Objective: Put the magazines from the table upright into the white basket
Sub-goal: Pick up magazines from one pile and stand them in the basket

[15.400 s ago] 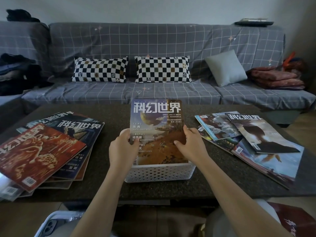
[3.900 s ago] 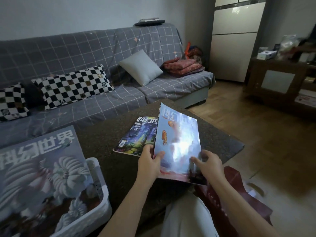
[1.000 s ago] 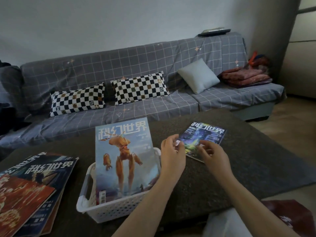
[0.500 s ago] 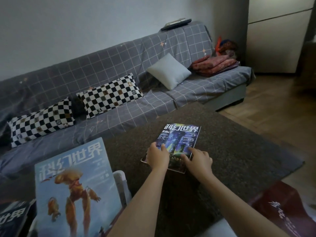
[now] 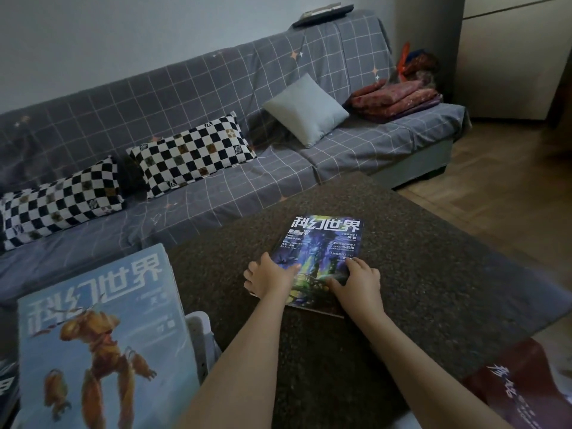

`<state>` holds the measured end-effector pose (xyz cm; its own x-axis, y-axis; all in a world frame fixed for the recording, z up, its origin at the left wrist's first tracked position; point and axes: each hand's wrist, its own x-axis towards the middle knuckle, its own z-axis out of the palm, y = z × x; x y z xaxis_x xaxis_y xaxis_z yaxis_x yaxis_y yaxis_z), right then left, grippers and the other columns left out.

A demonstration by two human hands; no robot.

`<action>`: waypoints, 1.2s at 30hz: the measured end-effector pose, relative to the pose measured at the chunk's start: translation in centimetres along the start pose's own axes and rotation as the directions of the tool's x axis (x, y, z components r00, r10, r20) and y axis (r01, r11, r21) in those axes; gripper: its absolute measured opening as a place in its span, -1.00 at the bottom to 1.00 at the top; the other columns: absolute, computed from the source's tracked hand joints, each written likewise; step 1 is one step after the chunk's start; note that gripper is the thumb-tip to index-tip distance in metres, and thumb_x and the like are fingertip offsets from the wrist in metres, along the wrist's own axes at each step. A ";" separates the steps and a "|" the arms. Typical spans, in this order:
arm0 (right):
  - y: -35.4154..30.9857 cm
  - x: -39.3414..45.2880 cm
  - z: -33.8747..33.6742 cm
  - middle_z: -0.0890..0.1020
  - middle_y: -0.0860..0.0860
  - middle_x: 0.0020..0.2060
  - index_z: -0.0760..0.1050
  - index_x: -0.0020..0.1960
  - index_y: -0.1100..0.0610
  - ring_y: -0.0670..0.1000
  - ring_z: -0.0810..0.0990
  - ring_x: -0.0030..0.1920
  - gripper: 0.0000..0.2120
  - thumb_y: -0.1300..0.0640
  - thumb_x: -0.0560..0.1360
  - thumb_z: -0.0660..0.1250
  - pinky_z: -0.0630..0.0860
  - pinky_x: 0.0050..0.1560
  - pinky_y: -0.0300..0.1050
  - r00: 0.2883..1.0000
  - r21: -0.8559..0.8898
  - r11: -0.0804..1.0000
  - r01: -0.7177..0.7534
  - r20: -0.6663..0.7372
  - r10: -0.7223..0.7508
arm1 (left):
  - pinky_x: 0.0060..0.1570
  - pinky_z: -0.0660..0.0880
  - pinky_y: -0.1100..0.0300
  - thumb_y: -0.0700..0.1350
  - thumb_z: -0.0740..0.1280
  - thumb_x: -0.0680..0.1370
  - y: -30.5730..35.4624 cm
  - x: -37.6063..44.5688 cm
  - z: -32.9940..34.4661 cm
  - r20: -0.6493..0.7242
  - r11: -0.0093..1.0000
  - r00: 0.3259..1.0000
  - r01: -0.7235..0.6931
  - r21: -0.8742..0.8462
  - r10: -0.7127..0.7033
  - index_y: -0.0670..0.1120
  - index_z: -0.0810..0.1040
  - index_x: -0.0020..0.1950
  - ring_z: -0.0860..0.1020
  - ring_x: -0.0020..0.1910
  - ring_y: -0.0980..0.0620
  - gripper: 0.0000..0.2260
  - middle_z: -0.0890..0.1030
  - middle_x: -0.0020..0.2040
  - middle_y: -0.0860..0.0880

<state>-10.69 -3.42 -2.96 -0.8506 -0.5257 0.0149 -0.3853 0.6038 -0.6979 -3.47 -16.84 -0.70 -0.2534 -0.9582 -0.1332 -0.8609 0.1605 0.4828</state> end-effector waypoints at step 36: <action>-11.8 -13.0 -5.2 0.68 0.05 -0.19 0.58 -0.05 0.15 -0.01 0.64 -0.19 -0.89 0.13 0.47 0.39 0.49 -0.28 -0.22 0.970 0.731 0.682 0.019 0.152 -0.191 | -0.19 0.48 0.16 -0.07 0.47 0.46 -15.6 -13.6 -19.5 -0.215 0.537 0.974 -0.218 -0.815 0.070 -0.08 0.54 0.08 0.60 -0.10 0.00 -0.76 0.66 -0.04 -0.03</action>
<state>3.06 -0.58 8.79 -0.6967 -0.7163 0.0386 -0.0175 -0.0368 -0.9992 21.98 -10.89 10.45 -0.2125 -0.9730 0.0897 -0.0479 0.1021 0.9936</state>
